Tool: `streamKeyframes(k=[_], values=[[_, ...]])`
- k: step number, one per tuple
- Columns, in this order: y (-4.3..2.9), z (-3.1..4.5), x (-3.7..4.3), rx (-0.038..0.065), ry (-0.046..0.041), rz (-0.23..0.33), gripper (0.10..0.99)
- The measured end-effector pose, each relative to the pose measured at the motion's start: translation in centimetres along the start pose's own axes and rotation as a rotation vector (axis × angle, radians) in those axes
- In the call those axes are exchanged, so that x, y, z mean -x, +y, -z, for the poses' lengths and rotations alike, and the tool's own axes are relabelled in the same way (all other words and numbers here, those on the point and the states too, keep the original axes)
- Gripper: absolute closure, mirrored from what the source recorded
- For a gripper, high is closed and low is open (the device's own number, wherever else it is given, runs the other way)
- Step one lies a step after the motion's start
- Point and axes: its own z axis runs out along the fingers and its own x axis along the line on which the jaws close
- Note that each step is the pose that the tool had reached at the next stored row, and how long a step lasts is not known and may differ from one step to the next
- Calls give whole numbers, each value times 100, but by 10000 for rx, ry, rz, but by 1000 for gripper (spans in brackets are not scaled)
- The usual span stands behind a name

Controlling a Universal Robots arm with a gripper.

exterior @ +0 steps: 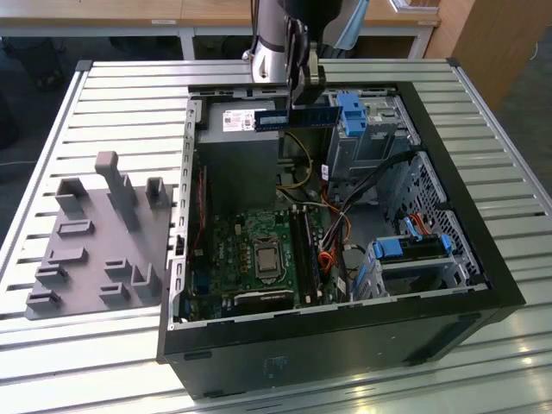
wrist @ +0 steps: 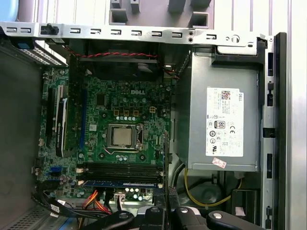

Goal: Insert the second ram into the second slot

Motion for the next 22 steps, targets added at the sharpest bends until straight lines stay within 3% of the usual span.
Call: streamKeyframes(k=[22], values=[[2,2,-80,0,1,1,949]])
